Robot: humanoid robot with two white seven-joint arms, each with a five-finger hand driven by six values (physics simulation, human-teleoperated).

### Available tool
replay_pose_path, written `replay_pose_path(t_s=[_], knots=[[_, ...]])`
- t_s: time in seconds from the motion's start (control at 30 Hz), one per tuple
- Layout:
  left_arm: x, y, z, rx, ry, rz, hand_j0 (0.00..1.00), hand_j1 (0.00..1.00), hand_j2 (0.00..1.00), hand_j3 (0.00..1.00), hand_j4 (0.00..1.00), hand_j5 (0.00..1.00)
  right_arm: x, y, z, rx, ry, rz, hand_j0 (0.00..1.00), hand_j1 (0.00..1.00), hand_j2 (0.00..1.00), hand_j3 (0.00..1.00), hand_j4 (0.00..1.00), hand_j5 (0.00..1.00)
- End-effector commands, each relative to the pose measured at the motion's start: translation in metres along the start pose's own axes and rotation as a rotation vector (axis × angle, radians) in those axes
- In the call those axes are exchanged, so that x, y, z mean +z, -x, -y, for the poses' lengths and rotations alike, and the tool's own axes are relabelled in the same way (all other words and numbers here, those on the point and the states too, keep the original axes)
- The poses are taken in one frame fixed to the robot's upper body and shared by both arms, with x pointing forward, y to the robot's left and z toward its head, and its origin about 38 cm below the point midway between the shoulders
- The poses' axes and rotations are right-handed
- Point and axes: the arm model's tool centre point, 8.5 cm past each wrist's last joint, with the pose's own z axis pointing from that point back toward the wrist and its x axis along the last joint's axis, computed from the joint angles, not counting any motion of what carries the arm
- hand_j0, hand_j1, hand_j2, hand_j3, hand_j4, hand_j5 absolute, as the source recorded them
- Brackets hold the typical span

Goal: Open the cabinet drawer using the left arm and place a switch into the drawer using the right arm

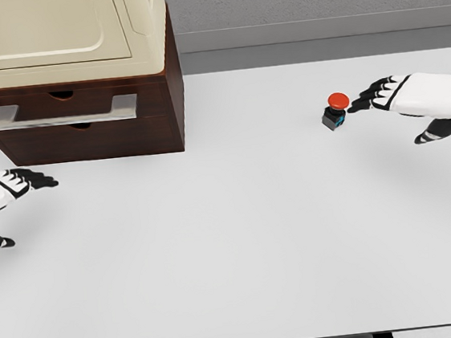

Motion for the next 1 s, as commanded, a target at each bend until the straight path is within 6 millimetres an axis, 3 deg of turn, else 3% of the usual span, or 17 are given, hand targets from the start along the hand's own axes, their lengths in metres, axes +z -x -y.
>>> replay_pose_path(t_s=[0.0,0.2,0.3,0.37,0.4,0.43,0.5,0.6,0.67,0.8,0.83,0.9,0.97], knots=[[0.000,0.000,0.000,0.005,0.000,0.000,1.00,1.00,1.00,1.00,1.00,1.00,0.000,-0.001,0.001,-0.003,0.003,0.001,1.00,1.00,1.00,1.00,1.00,1.00],[0.000,-0.002,-0.008,-0.010,0.008,0.010,1.00,1.00,1.00,1.00,1.00,1.00,0.001,0.002,0.004,-0.001,0.010,-0.006,1.00,1.00,1.00,1.00,1.00,1.00],[-0.018,-0.030,0.000,0.092,0.021,0.124,1.00,1.00,1.00,1.00,1.00,1.00,-0.002,0.011,0.010,-0.015,0.035,-0.023,1.00,1.00,1.00,1.00,1.00,1.00],[-0.032,-0.070,-0.001,0.073,0.103,0.260,1.00,1.00,1.00,1.00,1.00,1.00,-0.012,0.040,0.015,-0.027,0.050,-0.107,1.00,1.00,1.00,1.00,1.00,1.00],[-0.034,-0.077,-0.006,0.180,0.103,0.309,1.00,1.00,1.00,1.00,1.00,1.00,-0.003,0.054,0.034,0.093,0.004,-0.206,1.00,1.00,1.00,1.00,1.00,1.00],[-0.033,-0.079,-0.015,0.242,0.145,0.354,1.00,1.00,1.00,1.00,1.00,1.00,-0.006,0.055,0.035,0.131,-0.024,-0.228,1.00,1.00,1.00,1.00,1.00,1.00],[-0.043,-0.078,-0.035,0.362,0.160,0.334,1.00,1.00,1.00,1.00,1.00,1.00,-0.037,0.041,0.030,0.158,-0.079,-0.159,1.00,1.00,1.00,1.00,1.00,1.00],[-0.037,-0.069,-0.055,0.463,0.120,0.287,1.00,1.00,1.00,1.00,1.00,1.00,-0.069,0.024,0.035,0.210,-0.120,-0.092,1.00,1.00,1.00,1.00,1.00,1.00],[-0.022,-0.063,-0.066,0.486,0.107,0.263,1.00,1.00,1.00,1.00,1.00,1.00,-0.079,0.018,0.038,0.221,-0.124,-0.069,1.00,1.00,1.00,1.00,1.00,1.00],[-0.021,-0.058,-0.078,0.528,0.083,0.251,1.00,1.00,1.00,1.00,1.00,1.00,-0.091,0.017,0.033,0.198,-0.127,-0.055,1.00,1.00,1.00,1.00,1.00,1.00],[-0.021,-0.058,-0.081,0.519,0.079,0.249,1.00,1.00,1.00,1.00,1.00,1.00,-0.094,0.016,0.034,0.195,-0.122,-0.049,1.00,1.00,1.00,1.00,1.00,1.00],[-0.015,-0.055,-0.096,0.337,0.103,0.183,1.00,1.00,1.00,1.00,1.00,1.00,-0.095,0.015,0.036,0.198,-0.118,-0.048,1.00,1.00,1.00,1.00,1.00,1.00],[-0.012,-0.044,-0.099,0.362,0.088,0.145,1.00,1.00,1.00,1.00,1.00,1.00,-0.095,0.015,0.036,0.198,-0.117,-0.047,1.00,1.00,1.00,1.00,1.00,1.00]])
